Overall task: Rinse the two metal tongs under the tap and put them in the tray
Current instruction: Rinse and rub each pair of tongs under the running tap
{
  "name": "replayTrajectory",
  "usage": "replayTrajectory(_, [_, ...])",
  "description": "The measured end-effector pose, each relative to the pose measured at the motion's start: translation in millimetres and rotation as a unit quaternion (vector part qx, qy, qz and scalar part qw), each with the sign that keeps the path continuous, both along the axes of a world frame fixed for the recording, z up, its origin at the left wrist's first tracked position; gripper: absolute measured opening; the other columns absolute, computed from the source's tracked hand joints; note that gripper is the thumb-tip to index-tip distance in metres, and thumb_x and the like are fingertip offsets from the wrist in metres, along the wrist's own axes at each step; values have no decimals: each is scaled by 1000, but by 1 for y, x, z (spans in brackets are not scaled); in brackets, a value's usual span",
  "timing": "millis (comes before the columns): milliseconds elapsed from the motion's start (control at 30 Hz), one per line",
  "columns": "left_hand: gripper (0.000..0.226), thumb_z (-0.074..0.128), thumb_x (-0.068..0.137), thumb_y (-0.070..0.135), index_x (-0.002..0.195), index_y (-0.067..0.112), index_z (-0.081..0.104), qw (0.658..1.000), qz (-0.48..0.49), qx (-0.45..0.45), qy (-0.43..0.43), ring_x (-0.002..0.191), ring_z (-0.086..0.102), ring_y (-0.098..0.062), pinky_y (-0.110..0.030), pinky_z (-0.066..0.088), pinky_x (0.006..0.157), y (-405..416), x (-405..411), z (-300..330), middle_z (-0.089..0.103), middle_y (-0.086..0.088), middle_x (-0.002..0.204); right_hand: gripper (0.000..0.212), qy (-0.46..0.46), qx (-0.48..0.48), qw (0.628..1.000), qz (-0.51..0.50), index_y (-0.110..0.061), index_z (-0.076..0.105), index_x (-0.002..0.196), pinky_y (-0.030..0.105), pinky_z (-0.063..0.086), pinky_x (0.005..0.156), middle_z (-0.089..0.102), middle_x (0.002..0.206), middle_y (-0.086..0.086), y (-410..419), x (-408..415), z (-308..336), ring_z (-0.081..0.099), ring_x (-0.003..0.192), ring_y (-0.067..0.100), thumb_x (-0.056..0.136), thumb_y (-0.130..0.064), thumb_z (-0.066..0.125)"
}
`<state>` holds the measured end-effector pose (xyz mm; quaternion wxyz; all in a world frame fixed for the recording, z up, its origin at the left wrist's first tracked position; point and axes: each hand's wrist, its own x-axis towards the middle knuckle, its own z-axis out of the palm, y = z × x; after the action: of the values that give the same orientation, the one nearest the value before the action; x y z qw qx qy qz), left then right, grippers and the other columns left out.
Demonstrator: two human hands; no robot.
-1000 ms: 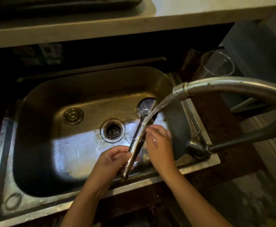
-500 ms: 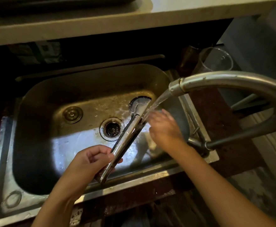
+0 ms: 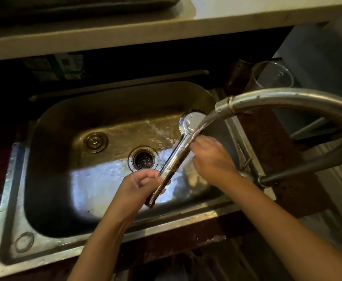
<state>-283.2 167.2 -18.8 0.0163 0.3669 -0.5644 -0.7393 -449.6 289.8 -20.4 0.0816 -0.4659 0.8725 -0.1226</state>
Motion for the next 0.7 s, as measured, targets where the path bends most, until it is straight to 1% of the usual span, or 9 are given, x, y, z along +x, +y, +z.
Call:
replayTrajectory(67, [15, 60, 84, 9, 75, 16, 69, 1000, 10, -5, -7, 63, 67, -13, -18, 50, 49, -1, -8, -1, 75, -8, 74, 47, -62, -24, 994, 84, -16, 55, 124, 33, 35, 103, 54, 132, 6, 6, 19, 4, 46, 123, 22, 79, -1, 52])
replayTrajectory(133, [13, 57, 86, 9, 77, 13, 67, 1000, 17, 4, -2, 50, 60, -9, -18, 46, 43, 1, -15, -2, 71, -3, 60, 48, -104, -39, 976, 188, -15, 61, 117, 36, 44, 97, 61, 124, 7, 12, 38, 8, 54, 116, 23, 73, 4, 57])
replayTrajectory(233, [9, 54, 88, 5, 81, 6, 61, 999, 37, 21, 13, 39, 52, -5, -15, 41, 38, 6, -24, -4, 64, 4, 48, 47, -56, -40, 967, 245, -12, 66, 110, 42, 50, 92, 66, 117, 10, 15, 37, 5, 61, 110, 27, 67, 7, 62])
replayTrajectory(333, [12, 54, 88, 6, 82, 8, 65, 999, 27, 29, 19, 56, 64, -11, -19, 51, 52, 10, -28, -3, 74, 0, 66, 55, -13, 31, 987, 156, -18, 53, 128, 48, 29, 112, 49, 140, 9, 7, 7, 2, 39, 134, 26, 77, 2, 56])
replayTrajectory(433, [14, 54, 88, 8, 80, 12, 65, 1000, 12, 24, 14, 61, 68, -10, -14, 48, 46, 11, -29, -4, 77, 1, 71, 53, -1, 66, 997, 38, -22, 47, 132, 43, 13, 116, 39, 147, 3, 9, -15, 0, 22, 142, 18, 83, -2, 47])
replayTrajectory(533, [12, 53, 88, 6, 80, 8, 62, 998, 28, 43, 21, 51, 64, -7, -13, 42, 39, 13, -32, -4, 74, -2, 63, 53, -74, -2, 991, 115, -19, 56, 126, 36, 23, 110, 49, 140, 5, 18, 15, -3, 36, 134, 25, 78, 4, 51])
replayTrajectory(600, [12, 52, 89, 6, 81, 6, 61, 996, 47, 71, 32, 42, 56, -6, -14, 41, 37, 13, -35, -6, 67, -8, 64, 51, -141, -69, 971, 179, -19, 60, 121, 28, 28, 106, 57, 132, 2, 25, 44, -7, 47, 126, 20, 76, 4, 52])
replayTrajectory(633, [14, 51, 89, 8, 80, 6, 62, 994, 55, 89, 38, 43, 55, -6, -15, 42, 38, 13, -36, -6, 65, -10, 66, 50, -178, -113, 965, 155, -23, 60, 121, 23, 28, 107, 58, 131, -3, 27, 51, -9, 47, 126, 13, 78, 2, 51])
replayTrajectory(700, [19, 49, 91, 11, 83, 8, 66, 987, 68, 134, 54, 52, 63, -8, -15, 48, 45, 11, -37, -7, 71, -7, 69, 53, -268, -226, 936, -25, -43, 54, 117, 17, 34, 105, 53, 126, -20, 21, 51, -9, 47, 121, -1, 84, -1, 51])
